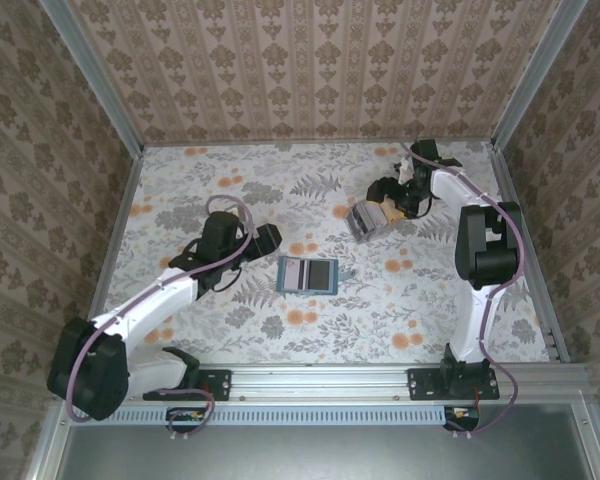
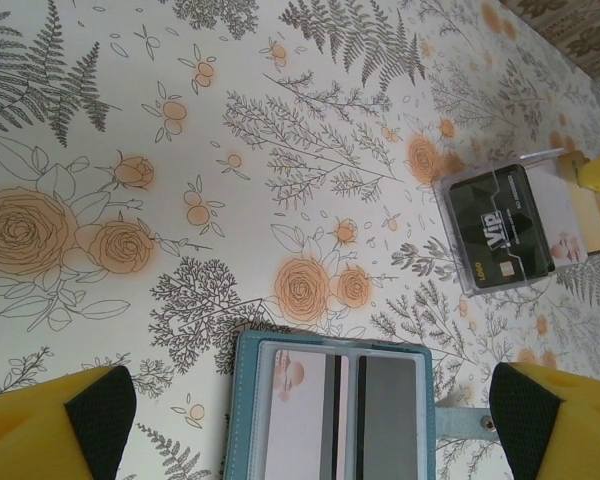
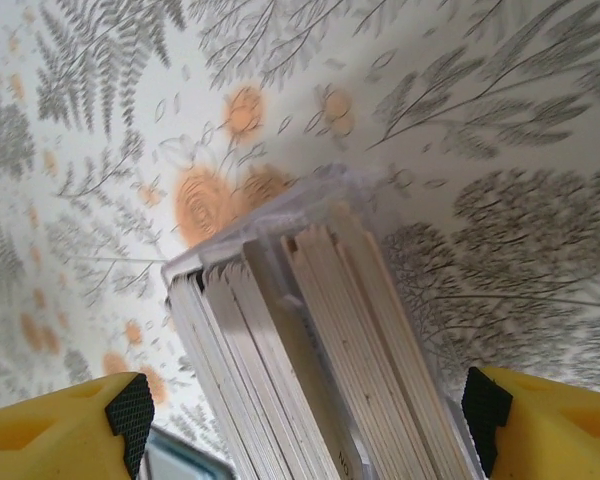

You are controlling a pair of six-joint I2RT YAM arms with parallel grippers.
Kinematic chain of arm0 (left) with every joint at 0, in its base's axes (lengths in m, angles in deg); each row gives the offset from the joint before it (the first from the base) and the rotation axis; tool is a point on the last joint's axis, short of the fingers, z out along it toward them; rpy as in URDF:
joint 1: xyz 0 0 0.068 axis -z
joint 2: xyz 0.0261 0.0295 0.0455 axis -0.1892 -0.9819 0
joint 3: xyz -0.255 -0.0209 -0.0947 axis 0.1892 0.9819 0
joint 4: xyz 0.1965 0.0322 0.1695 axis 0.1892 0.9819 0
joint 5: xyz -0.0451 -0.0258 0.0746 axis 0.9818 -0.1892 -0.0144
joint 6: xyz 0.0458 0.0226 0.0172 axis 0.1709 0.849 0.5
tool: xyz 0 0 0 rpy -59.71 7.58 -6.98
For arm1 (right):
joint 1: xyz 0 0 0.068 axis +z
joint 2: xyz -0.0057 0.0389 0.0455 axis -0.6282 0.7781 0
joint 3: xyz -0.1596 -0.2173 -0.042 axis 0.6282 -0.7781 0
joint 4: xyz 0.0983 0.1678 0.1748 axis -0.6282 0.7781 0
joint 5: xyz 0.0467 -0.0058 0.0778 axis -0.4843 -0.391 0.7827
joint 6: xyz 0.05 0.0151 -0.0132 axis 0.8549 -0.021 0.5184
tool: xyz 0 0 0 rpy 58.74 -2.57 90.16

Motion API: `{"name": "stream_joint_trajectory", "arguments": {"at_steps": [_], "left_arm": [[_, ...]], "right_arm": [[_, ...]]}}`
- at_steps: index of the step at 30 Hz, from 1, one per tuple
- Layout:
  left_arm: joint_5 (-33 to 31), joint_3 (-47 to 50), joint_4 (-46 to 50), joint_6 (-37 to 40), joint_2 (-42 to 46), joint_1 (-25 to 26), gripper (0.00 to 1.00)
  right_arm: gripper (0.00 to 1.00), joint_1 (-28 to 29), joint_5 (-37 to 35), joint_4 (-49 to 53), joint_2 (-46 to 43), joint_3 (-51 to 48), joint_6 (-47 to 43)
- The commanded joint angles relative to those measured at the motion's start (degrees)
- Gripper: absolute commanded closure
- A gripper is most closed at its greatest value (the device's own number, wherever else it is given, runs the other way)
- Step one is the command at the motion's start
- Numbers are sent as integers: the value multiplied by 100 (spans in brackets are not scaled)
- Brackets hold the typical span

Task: Put the credit cards into the card holder
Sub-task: Move the storage box to the center of the table, then pick up the credit card from the storage box.

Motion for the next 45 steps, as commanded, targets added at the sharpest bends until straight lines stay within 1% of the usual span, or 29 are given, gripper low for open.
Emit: {"name": "stream_joint_trajectory", "arguments": {"at_steps": [1,4,6,7,9,11,12,14,16,20,24,30,33,39,45], "left_arm": [[190,-35,-117,-39,-79,-53,5],[243,-69,-139,-12,-111,-53,5],[296,-105,-142,45,-127,-62,6],[317,-128,-123,56,-143,-61,6],[337,-175,-88,87,-154,-65,6],[347,-182,-80,87,-154,-71,6],[353,-186,-73,87,-146,-71,6],[364,-175,-70,85,-145,-74,6],[376,-164,-95,76,-140,-80,6],[483,-179,-136,61,-189,-80,6],[569,-283,-46,83,-251,-80,5],[561,-244,-6,66,-224,-80,5],[554,-208,-17,49,-213,-80,5],[534,-203,-14,30,-216,-80,5],[534,-200,-1,17,-251,-80,5]], "right_arm": [[16,82,664,-158,-424,-447,131],[19,146,676,-249,-662,-700,182],[20,232,448,-100,-782,-725,107],[20,279,86,133,-815,-648,51],[19,426,-1331,651,-908,-393,-97],[20,542,-2459,931,-995,-212,-114],[21,582,-2761,1032,-1042,-120,-147],[22,701,-3007,1070,-1172,-14,-255],[27,873,-3043,1147,-1228,125,-401],[43,1365,-3423,1299,-1082,429,-585],[53,1654,-3944,1463,-723,705,-550],[57,1870,-4330,1528,-284,887,-527],[61,1907,-4397,1610,-48,998,-544],[61,2051,-4676,1589,177,1032,-597],[62,2184,-5337,1637,376,1061,-627]]}}
